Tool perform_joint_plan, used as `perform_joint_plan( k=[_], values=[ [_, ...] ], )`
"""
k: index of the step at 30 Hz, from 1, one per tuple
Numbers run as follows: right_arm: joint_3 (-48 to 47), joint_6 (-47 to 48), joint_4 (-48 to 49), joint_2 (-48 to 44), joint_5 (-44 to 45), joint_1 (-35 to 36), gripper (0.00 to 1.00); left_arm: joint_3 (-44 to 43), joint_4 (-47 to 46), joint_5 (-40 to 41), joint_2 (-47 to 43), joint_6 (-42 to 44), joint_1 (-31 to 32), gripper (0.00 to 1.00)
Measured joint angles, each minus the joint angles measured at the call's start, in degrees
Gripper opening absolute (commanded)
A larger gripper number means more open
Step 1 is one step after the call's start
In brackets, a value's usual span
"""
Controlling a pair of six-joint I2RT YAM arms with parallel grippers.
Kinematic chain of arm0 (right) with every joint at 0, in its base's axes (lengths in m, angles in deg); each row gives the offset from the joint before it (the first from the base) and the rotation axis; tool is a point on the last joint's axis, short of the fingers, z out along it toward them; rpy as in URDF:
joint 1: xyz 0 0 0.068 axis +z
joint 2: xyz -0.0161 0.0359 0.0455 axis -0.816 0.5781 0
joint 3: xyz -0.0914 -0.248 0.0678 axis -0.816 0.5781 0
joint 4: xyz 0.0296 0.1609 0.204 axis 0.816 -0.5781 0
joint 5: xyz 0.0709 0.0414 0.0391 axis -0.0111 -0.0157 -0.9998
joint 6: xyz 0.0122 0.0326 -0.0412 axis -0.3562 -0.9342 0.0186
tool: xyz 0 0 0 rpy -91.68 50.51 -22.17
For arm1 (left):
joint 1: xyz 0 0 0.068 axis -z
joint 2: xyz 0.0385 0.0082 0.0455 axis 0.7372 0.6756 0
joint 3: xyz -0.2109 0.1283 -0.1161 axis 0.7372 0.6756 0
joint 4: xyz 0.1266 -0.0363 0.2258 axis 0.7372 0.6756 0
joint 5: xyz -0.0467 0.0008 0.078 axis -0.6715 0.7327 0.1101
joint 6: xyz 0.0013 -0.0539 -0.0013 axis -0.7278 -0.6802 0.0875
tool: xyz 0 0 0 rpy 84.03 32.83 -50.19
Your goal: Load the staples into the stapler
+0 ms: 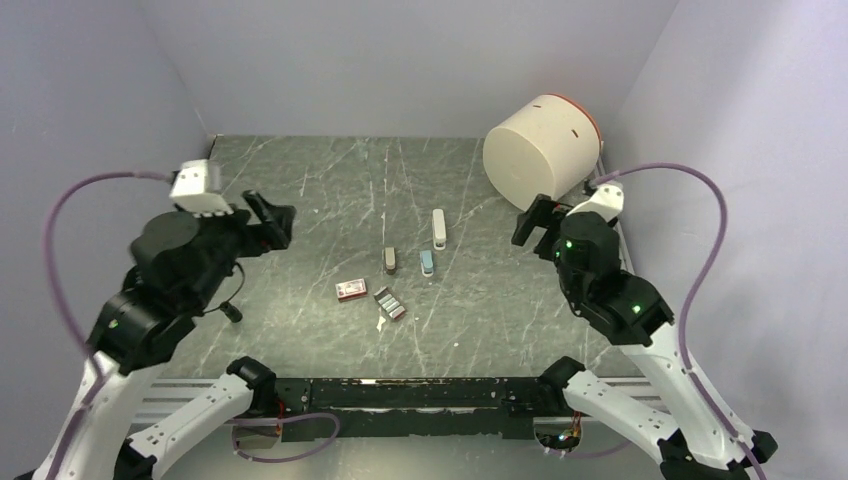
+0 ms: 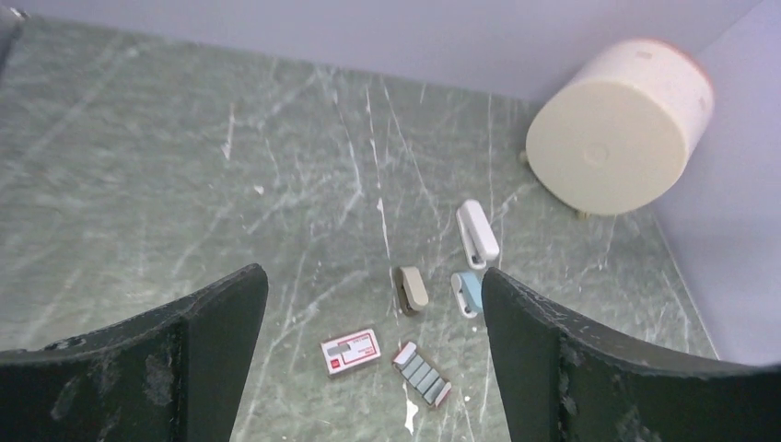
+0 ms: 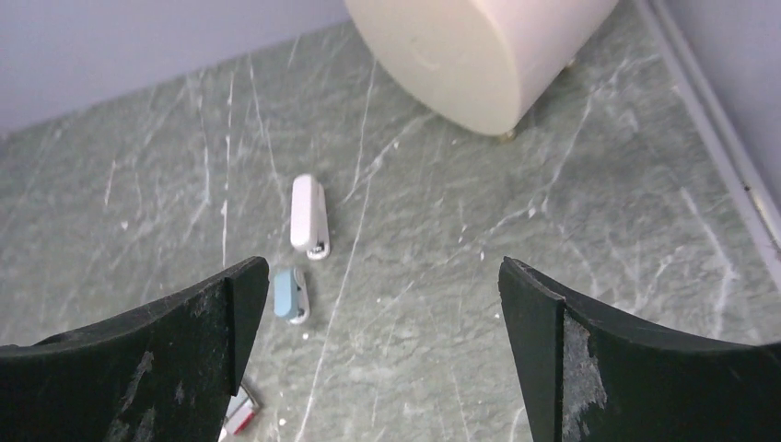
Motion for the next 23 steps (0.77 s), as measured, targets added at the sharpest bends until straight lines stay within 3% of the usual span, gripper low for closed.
perform_joint_plan(
  k=[8, 23],
  values=[
    [-5.1, 0.8, -4.0, -1.2, 4.4, 0.0, 1.00, -9.9, 8.0, 6.4, -3.5, 2.6, 0.0, 0.90],
    [-5.9, 2.5, -5.2, -0.7, 5.2, 0.0, 1.00, -10.1, 15.3, 11.7, -3.8, 2.6, 0.0, 0.91]
  ],
)
